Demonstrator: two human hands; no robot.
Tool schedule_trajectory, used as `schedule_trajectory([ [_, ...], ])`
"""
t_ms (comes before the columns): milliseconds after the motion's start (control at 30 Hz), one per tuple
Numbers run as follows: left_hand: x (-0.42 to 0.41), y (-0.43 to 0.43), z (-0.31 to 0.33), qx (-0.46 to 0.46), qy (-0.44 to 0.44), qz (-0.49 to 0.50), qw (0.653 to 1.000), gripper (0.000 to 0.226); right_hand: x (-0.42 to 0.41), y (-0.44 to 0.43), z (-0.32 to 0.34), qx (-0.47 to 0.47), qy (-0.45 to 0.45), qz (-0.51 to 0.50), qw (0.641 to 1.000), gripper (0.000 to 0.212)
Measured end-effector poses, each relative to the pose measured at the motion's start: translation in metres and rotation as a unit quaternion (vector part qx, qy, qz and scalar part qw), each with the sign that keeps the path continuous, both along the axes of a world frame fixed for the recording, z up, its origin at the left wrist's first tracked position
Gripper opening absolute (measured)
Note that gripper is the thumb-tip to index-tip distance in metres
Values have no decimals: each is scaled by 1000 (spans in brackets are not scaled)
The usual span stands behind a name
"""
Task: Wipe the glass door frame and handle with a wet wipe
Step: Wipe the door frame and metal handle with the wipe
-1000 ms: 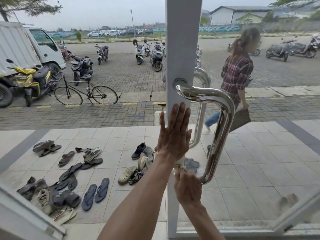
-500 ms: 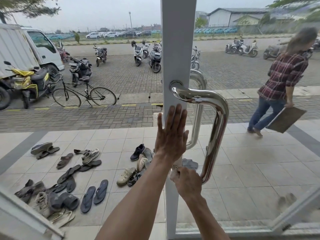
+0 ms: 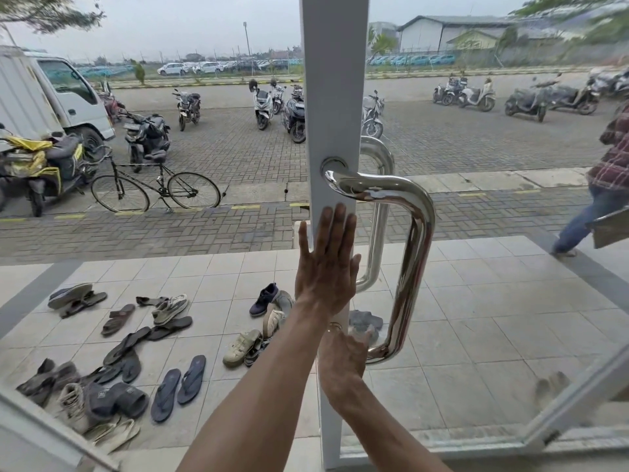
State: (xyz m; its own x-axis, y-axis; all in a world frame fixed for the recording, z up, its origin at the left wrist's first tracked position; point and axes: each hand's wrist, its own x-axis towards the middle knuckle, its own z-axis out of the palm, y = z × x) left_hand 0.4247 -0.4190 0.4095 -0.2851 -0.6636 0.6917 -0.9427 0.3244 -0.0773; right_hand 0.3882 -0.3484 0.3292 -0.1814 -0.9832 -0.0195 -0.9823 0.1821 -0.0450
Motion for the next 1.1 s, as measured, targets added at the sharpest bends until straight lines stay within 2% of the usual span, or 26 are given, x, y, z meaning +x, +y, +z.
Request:
schedule_trajectory([
  [167, 2, -1, 1, 1, -3, 3, 1000, 77, 4, 4, -3, 14, 100, 52, 994, 11],
  [233, 2, -2, 2, 6, -5, 4, 1000, 77, 12, -9, -4, 30, 84, 52, 995, 10],
  [400, 2, -2, 3, 21, -15, 9, 1000, 77, 14, -24, -15, -17, 83, 63, 994, 17],
  [567, 1, -1, 1, 21, -11, 16, 1000, 80, -13, -1, -29, -27, 141, 89, 986, 28],
  [667, 2, -1, 0, 12, -11, 12, 1000, 79, -32, 10, -38, -31, 179, 156, 971, 29],
  [733, 2, -2, 0, 9, -9, 9, 1000, 79, -49, 16, -32, -30, 211, 194, 958, 38],
  [800, 0, -1, 0, 11, -9, 10, 1000, 80, -70, 16, -32, -47, 246, 245, 937, 48],
  [867, 0, 0, 2, 19, -10, 12, 1000, 81, -84, 13, -22, -40, 308, 288, 906, 48],
  [967, 2, 0, 2, 30, -21, 15, 999, 82, -101, 11, -6, -68, 442, 319, 836, 39],
  [1100, 1, 0, 4, 42, -25, 14, 999, 81, -114, 19, 3, -50, 562, 345, 750, 51],
])
